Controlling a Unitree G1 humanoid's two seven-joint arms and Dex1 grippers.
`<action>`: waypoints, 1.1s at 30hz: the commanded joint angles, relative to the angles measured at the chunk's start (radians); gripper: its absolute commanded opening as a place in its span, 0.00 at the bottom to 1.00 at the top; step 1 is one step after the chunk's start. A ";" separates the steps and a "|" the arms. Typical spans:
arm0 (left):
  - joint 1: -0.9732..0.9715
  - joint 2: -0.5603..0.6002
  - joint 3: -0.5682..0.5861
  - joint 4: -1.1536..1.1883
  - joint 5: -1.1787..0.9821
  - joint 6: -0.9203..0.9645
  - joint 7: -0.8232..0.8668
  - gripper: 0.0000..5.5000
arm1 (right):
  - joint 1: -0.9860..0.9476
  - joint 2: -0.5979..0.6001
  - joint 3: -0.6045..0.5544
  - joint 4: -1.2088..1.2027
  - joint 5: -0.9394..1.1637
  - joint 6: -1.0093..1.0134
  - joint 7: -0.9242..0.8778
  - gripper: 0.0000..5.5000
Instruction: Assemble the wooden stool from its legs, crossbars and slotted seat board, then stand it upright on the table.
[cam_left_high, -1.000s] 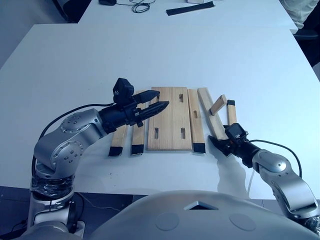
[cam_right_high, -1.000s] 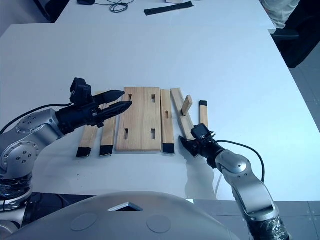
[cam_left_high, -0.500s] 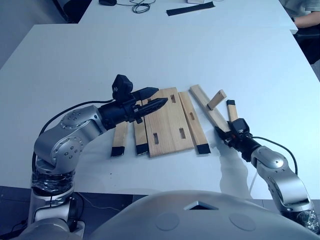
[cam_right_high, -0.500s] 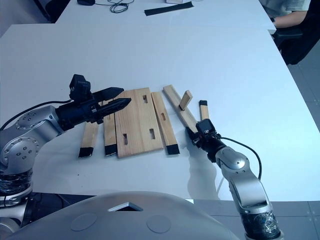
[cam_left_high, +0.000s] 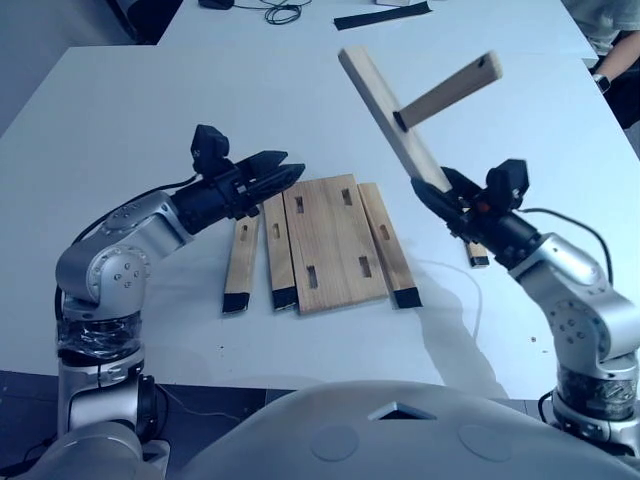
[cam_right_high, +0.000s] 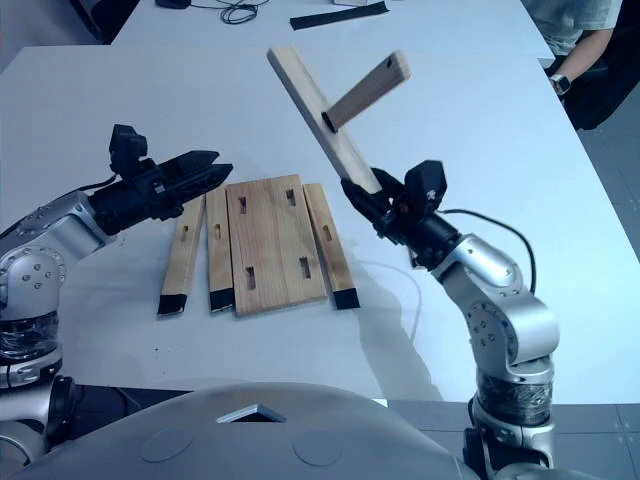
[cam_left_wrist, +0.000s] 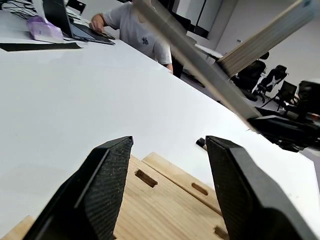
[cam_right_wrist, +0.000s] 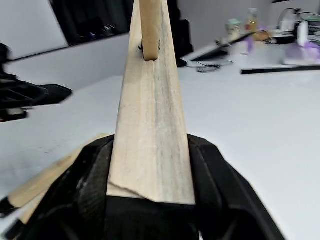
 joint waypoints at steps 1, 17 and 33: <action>-0.048 -0.004 0.041 -0.047 -0.226 0.094 -0.046 0.49 | -0.073 -0.141 -0.116 0.016 0.266 0.100 0.152 0.37; -0.133 -0.090 -0.042 -0.110 -0.412 0.095 0.019 0.49 | -0.165 -0.285 -0.067 0.087 0.545 0.193 0.311 0.37; -0.148 -0.049 -0.030 -0.130 -0.501 0.089 0.049 0.49 | -0.171 -0.305 -0.027 0.123 0.497 0.168 0.371 0.37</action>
